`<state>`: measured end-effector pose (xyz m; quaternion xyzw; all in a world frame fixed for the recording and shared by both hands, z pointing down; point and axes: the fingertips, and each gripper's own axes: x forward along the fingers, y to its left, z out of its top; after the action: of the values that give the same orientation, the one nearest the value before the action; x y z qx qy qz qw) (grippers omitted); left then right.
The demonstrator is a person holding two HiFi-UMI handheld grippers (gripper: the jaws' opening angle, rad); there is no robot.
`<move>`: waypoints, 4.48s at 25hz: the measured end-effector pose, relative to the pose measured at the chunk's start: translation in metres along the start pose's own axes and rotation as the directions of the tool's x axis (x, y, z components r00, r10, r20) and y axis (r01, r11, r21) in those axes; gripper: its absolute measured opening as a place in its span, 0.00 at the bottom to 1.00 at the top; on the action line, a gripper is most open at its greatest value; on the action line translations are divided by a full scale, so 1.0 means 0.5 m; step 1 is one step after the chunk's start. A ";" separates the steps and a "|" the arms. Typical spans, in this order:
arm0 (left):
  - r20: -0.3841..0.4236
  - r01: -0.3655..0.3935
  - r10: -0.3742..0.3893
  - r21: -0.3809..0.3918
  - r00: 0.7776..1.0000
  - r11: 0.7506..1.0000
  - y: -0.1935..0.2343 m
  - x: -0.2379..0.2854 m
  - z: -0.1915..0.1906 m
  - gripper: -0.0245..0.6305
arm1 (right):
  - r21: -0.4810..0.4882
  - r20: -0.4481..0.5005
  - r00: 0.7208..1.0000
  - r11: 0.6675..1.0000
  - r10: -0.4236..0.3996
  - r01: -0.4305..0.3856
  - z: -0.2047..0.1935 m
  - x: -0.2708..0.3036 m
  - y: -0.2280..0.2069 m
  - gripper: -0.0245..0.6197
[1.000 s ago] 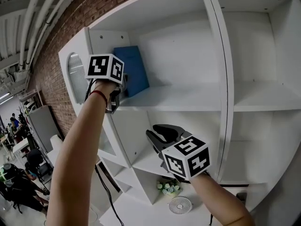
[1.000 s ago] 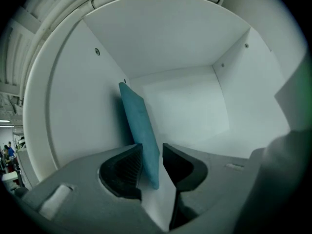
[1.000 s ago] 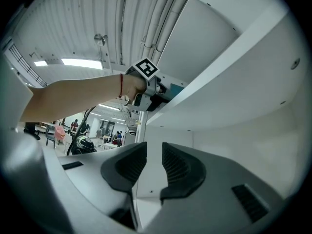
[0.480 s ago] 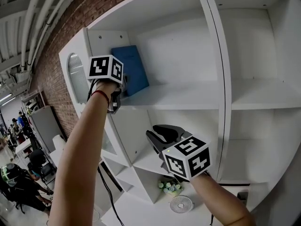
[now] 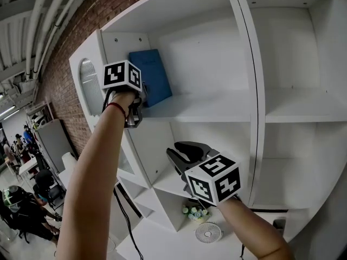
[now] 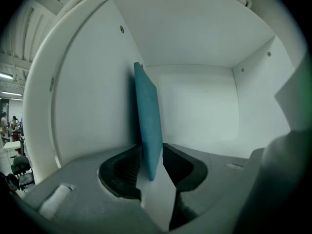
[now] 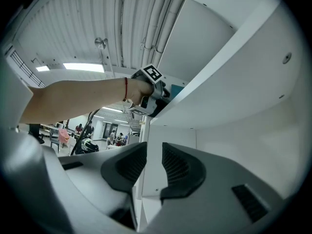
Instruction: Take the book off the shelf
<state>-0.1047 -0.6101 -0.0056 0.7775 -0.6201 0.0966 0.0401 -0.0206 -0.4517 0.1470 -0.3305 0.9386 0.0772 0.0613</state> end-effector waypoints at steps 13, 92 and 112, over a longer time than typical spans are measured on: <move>-0.024 0.019 -0.018 0.003 1.000 1.000 -0.003 0.036 -0.003 0.23 | 0.008 -0.016 1.000 1.000 0.001 -0.001 -0.018 -0.006 -0.015 0.19; 0.430 0.341 -0.314 0.014 0.846 0.940 -0.034 -0.230 -0.022 0.10 | -0.036 0.012 1.000 0.999 -0.016 0.016 -0.041 0.031 0.098 0.19; 0.540 0.429 -0.381 0.039 0.751 0.902 -0.051 -0.372 -0.098 0.10 | -0.061 0.057 0.998 0.998 -0.032 0.035 -0.010 -0.001 0.135 0.19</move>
<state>-0.1241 -0.4172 0.0068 0.8863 -0.4263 -0.1621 -0.0806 -0.0633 -0.4004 0.1588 -0.3457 0.9280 0.1143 0.0788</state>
